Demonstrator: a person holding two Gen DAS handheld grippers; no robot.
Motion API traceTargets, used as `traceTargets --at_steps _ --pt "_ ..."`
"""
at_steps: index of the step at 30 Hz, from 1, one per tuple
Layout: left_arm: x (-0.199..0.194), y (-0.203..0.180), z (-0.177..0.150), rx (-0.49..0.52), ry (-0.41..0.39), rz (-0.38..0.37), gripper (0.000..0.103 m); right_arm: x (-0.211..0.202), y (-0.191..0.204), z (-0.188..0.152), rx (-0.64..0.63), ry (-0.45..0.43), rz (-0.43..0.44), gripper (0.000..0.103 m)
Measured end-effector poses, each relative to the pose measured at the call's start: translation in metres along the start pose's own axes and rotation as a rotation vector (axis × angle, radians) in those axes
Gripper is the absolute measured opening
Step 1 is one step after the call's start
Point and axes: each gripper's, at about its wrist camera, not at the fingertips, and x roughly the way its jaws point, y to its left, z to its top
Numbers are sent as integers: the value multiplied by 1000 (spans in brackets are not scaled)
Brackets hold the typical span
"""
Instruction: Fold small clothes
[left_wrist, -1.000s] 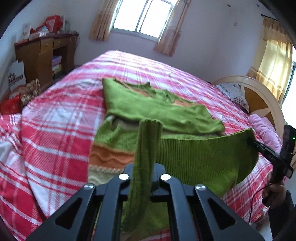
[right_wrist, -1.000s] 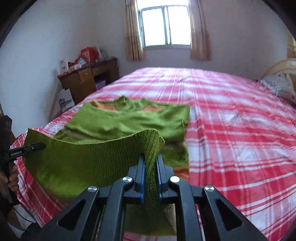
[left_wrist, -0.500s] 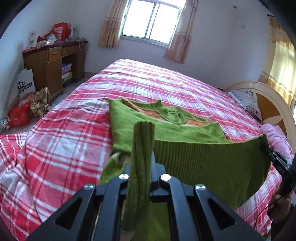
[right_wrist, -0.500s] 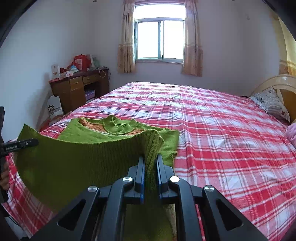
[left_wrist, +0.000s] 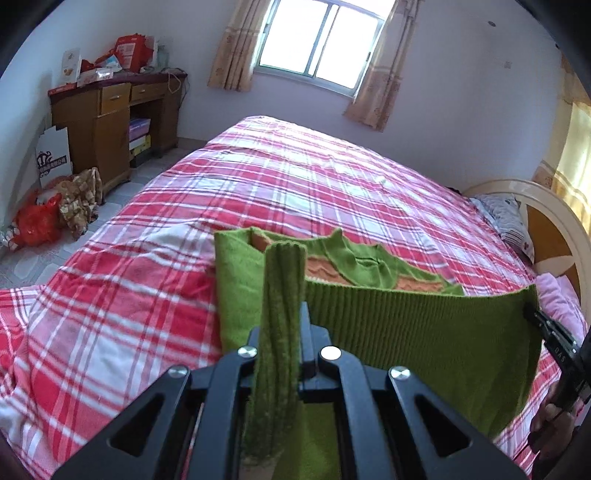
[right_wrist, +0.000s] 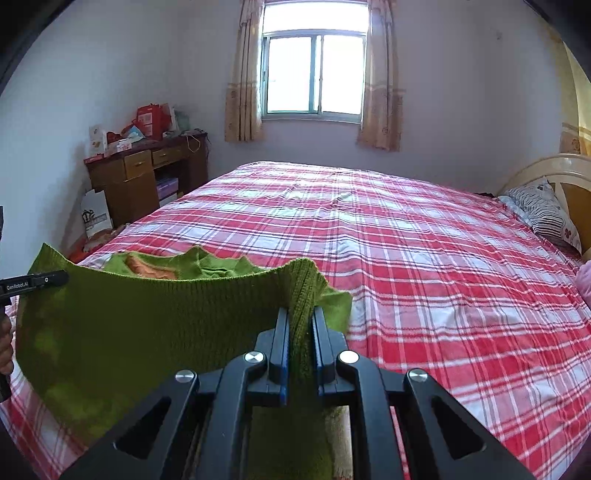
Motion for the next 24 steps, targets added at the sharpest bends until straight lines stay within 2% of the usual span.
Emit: traceTargets --at_steps 10,16,19,22,24 --pt "53 3 48 -39 11 15 5 73 -10 30 9 48 -26 10" --pt "103 3 76 -39 10 52 5 132 -18 49 12 90 -60 10" --pt "133 6 74 -43 42 82 5 161 -18 43 5 132 -83 10" --pt "159 8 61 -29 94 140 5 192 -21 23 15 215 -98 10" --pt "161 11 62 -49 104 140 6 196 -25 19 36 231 -91 10"
